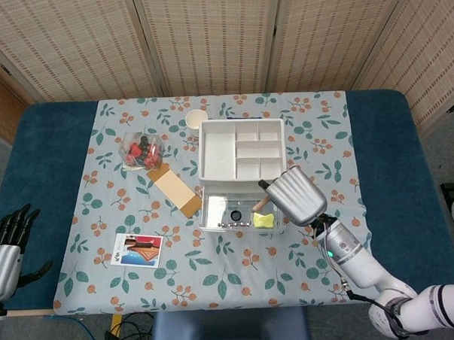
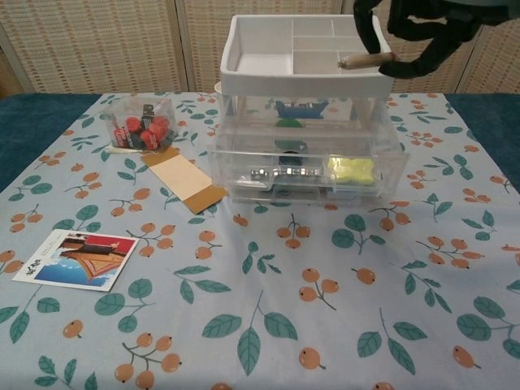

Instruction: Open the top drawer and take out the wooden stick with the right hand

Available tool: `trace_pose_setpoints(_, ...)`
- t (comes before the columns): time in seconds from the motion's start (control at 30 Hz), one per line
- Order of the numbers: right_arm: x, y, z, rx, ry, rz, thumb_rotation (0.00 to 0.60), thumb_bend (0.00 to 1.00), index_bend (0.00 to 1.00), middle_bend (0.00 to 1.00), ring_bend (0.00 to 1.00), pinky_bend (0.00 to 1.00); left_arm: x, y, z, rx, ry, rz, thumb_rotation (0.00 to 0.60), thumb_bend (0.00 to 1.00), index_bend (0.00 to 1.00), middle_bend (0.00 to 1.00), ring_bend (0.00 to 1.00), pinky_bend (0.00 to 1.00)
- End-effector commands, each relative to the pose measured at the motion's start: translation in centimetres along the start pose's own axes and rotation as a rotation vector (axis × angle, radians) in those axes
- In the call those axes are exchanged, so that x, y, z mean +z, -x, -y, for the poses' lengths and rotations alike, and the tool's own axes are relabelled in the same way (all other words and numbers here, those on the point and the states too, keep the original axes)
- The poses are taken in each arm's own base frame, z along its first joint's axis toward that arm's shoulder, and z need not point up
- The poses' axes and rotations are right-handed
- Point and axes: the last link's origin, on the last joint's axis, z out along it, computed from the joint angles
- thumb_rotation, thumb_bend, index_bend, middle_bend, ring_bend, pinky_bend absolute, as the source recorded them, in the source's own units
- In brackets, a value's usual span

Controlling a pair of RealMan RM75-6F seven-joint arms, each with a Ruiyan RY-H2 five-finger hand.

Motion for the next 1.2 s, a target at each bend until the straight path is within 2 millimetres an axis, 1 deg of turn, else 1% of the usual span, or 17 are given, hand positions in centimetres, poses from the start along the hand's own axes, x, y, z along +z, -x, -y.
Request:
trace_pose_setpoints(0.03, -5.0, 1.7, -3.8, 0.111, 0.065, 0.023, 0.6, 0.44, 0.6, 0.94, 1.0, 1.0, 0.2, 0.1, -0.4, 0.0, 0.009, 0.005, 0.6, 0.16, 0.03, 0.0, 0.0, 0.07)
trace_pose_setpoints(0.13, -7.5, 3.6, -5.6, 0.145, 0.1, 0.049, 0.6, 0.45, 0.6, 0.94, 1.0, 1.0, 0.4, 0.3, -0.9, 0.001, 0.021, 0.011, 0.6, 0.16, 0.03, 0.0, 0.0, 0.07)
trace_pose_setpoints(0.27, -10.2, 5.7, -6.9, 0.121, 0.131, 0.098, 0.6, 0.45, 0.6, 0.94, 1.0, 1.0, 0.4, 0.2, -1.1, 0.007, 0.021, 0.011, 0.6, 0.16, 0.03, 0.0, 0.0, 0.07)
trace_pose_setpoints(0.37, -11.5, 7.1, -7.8, 0.143, 0.173, 0.134, 0.6, 0.45, 0.6, 0.94, 1.0, 1.0, 0.4, 0.1, -1.3, 0.011, 0.021, 0.011, 0.6, 0.16, 0.03, 0.0, 0.0, 0.07)
trace_pose_setpoints(0.43, -12.1, 8.2, -8.3, 0.146, 0.19, 0.165, 0.6, 0.45, 0.6, 0.94, 1.0, 1.0, 0.4, 0.1, -1.4, 0.012, 0.023, 0.012, 0.6, 0.16, 0.03, 0.0, 0.0, 0.07)
trace_pose_setpoints(0.5, -12.3, 9.2, -8.4, 0.141, 0.191, 0.188, 0.6, 0.45, 0.6, 0.94, 1.0, 1.0, 0.4, 0.2, -1.5, 0.014, 0.024, 0.014, 0.6, 0.16, 0.03, 0.0, 0.0, 0.07)
trace_pose_setpoints(0.6, -12.0, 10.7, -8.2, 0.136, 0.18, 0.222, 0.6, 0.45, 0.6, 0.94, 1.0, 1.0, 0.5, 0.2, -1.8, 0.014, 0.03, 0.015, 0.6, 0.16, 0.03, 0.0, 0.0, 0.07)
trace_pose_setpoints(0.73, -11.1, 12.2, -7.5, 0.149, 0.165, 0.247, 0.6, 0.45, 0.6, 0.94, 1.0, 1.0, 0.4, 0.1, -1.9, 0.017, 0.032, 0.013, 0.6, 0.16, 0.03, 0.0, 0.0, 0.07)
trace_pose_setpoints(0.87, -9.3, 13.6, -5.9, 0.155, 0.134, 0.257, 0.6, 0.45, 0.6, 0.94, 1.0, 1.0, 0.4, 0.0, -2.0, 0.02, 0.031, 0.015, 0.6, 0.16, 0.03, 0.0, 0.0, 0.07)
trace_pose_setpoints(1.03, -7.5, 15.0, -4.5, 0.155, 0.12, 0.273, 0.6, 0.45, 0.6, 0.92, 1.0, 1.0, 0.3, 0.0, -1.9, 0.02, 0.029, 0.015, 0.6, 0.16, 0.03, 0.0, 0.0, 0.07)
trace_pose_setpoints(1.1, -7.0, 15.3, -4.0, 0.159, 0.118, 0.277, 0.6, 0.45, 0.56, 0.92, 1.0, 1.0, 0.3, 0.0, -1.9, 0.02, 0.027, 0.016, 0.6, 0.16, 0.03, 0.0, 0.0, 0.07)
trace_pose_setpoints(1.2, -6.4, 15.8, -3.1, 0.188, 0.115, 0.289, 0.6, 0.44, 0.45, 0.91, 1.0, 1.0, 0.3, 0.1, -1.8, 0.017, 0.028, 0.017, 0.6, 0.16, 0.03, 0.0, 0.0, 0.07)
